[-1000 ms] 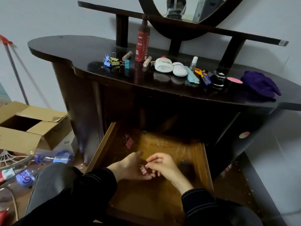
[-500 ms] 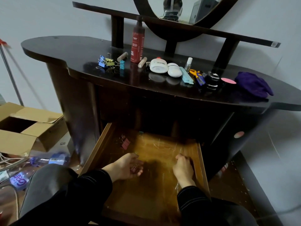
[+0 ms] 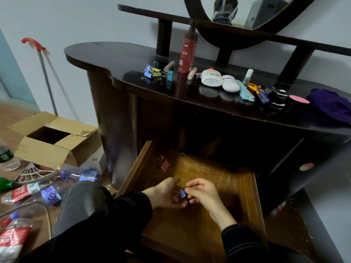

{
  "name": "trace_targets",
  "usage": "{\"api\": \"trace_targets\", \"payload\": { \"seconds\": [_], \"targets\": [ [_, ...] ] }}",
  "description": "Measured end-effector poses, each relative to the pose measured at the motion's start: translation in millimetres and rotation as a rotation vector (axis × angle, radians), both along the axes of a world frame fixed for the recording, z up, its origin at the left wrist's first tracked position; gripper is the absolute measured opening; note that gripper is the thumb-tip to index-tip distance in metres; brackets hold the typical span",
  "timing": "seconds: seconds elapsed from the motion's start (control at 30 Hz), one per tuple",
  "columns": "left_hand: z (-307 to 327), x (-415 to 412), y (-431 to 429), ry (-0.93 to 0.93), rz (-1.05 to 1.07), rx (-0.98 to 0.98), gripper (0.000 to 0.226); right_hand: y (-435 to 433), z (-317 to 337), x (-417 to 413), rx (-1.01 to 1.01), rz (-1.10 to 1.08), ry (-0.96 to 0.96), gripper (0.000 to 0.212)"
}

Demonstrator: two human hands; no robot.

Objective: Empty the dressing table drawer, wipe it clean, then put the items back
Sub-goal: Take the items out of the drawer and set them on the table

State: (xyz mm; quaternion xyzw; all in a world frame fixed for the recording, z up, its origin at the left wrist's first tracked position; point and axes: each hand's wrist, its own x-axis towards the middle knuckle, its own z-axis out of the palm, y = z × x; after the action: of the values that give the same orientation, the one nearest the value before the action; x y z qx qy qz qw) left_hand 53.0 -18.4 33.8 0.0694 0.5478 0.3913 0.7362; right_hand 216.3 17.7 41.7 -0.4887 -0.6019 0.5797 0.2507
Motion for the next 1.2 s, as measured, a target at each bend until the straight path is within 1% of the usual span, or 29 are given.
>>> {"api": "trace_targets", "payload": {
  "seconds": [0.07,0.13,0.2,0.3,0.37,0.43,0.6,0.67,0.73,0.87,0.93,1.0,1.03,1.1,1.17,1.2],
  "targets": [
    [2.0,0.2,-1.5,-0.036,0.005,-0.006,0.042,-3.9,1.7,-7.1,0.008,0.042,0.004,0.013],
    [6.0,-0.6,-3.2,-0.058,0.026,0.001,0.036,-4.3,2.2,-9.5,0.026,0.045,0.003,0.012],
    [8.5,-2.8,-4.2,-0.026,0.054,0.007,0.028,-1.1,0.2,-7.4,0.057,-0.034,0.001,0.013],
    [10.4,-8.0,-3.5,0.036,0.153,0.01,0.026,9.2,-9.6,-0.9,0.097,-0.16,-0.062,0.017],
    [10.8,-12.5,-1.5,0.074,0.285,0.001,0.021,19.4,-16.9,-1.1,0.189,-0.119,-0.19,0.022],
    [10.6,-17.0,0.2,0.089,0.402,0.002,0.018,35.1,-20.4,-9.2,0.316,-0.014,-0.36,0.035],
    [5.5,-22.8,4.9,0.091,0.552,-0.015,0.022,86.3,-27.4,-58.7,0.663,0.249,-0.895,0.059],
    [3.6,-24.2,5.9,0.064,0.586,-0.025,0.022,99.8,-30.7,-77.8,0.745,0.282,-1.021,0.063],
    [2.9,-24.9,5.6,0.031,0.603,-0.027,0.022,110.8,-34.8,-93.0,0.765,0.308,-1.086,0.062],
    [2.7,-24.1,3.9,-0.009,0.617,-0.027,0.025,126.3,-43.3,-108.6,0.706,0.325,-1.132,0.058],
    [4.0,-24.1,4.0,-0.045,0.622,-0.022,0.029,129.0,-46.2,-108.6,0.741,0.328,-1.139,0.05],
    [5.4,-24.4,3.1,-0.074,0.623,-0.014,0.036,126.3,-48.5,-103.5,0.833,0.323,-1.11,0.036],
    [6.1,-24.7,3.0,-0.083,0.623,-0.01,0.038,123.5,-49.3,-98.9,0.876,0.319,-1.079,0.029],
    [7.4,-24.8,2.4,-0.092,0.624,-0.011,0.039,115.7,-49.6,-87.2,0.89,0.311,-0.978,0.019],
    [8.5,-24.8,1.5,-0.087,0.622,-0.016,0.036,102.7,-47.1,-77.2,0.827,0.27,-0.835,0.016],
    [9.0,-24.8,1.1,-0.083,0.621,-0.021,0.034,93.6,-44.1,-73.6,0.764,0.219,-0.738,0.015]
  ]
}}
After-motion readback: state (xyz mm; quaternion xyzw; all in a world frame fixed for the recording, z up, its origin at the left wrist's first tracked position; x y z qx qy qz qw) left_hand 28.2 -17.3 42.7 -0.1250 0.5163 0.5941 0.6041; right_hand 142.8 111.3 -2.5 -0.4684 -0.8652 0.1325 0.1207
